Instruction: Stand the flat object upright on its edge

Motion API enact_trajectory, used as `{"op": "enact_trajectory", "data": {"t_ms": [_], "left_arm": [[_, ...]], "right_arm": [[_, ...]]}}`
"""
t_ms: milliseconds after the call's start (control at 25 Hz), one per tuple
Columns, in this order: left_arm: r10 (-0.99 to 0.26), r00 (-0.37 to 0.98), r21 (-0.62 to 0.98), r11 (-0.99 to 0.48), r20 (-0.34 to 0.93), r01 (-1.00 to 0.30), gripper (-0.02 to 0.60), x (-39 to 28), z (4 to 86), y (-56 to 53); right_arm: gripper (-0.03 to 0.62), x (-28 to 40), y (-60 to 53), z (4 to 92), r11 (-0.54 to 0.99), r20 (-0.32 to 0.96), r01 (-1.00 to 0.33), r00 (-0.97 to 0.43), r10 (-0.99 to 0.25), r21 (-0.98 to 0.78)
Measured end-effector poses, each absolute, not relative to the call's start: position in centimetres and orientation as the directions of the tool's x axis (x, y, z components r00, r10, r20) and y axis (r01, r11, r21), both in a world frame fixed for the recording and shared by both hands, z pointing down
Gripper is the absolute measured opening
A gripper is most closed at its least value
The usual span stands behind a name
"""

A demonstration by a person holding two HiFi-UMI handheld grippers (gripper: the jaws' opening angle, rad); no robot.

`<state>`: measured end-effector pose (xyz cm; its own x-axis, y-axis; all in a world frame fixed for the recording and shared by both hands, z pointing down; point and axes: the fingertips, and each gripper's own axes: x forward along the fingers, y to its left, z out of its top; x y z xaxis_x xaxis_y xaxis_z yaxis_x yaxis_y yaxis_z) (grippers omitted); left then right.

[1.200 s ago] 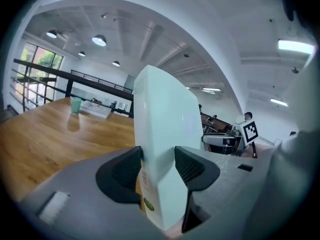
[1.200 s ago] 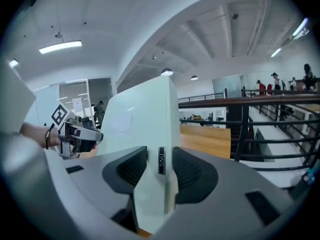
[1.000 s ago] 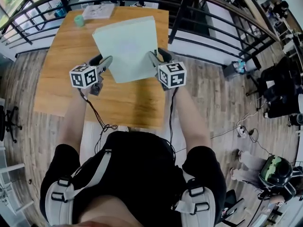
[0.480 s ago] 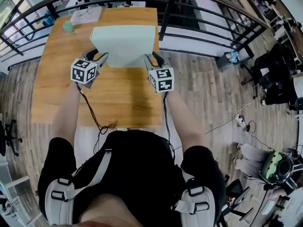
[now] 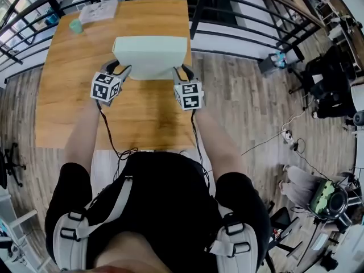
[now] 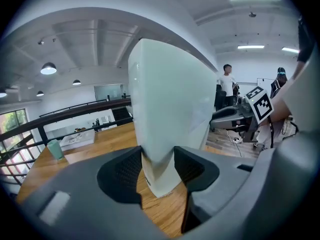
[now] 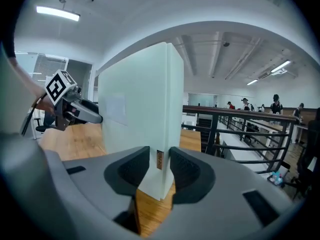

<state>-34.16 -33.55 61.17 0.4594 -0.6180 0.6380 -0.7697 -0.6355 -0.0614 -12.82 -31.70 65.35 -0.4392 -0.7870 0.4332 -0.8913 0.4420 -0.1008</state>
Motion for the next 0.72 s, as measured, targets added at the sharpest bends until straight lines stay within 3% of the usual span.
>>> {"op": "enact_trajectory", "data": {"t_ms": [720], "left_arm": [[-0.636, 0.437, -0.042, -0.594, 0.637, -0.803, 0.204, -34.6, 62.3, -34.0]], "right_arm": [[0.133, -12.9, -33.1, 66.3, 0.422, 0.473, -0.897, -0.432, -0.768, -0.133]]}}
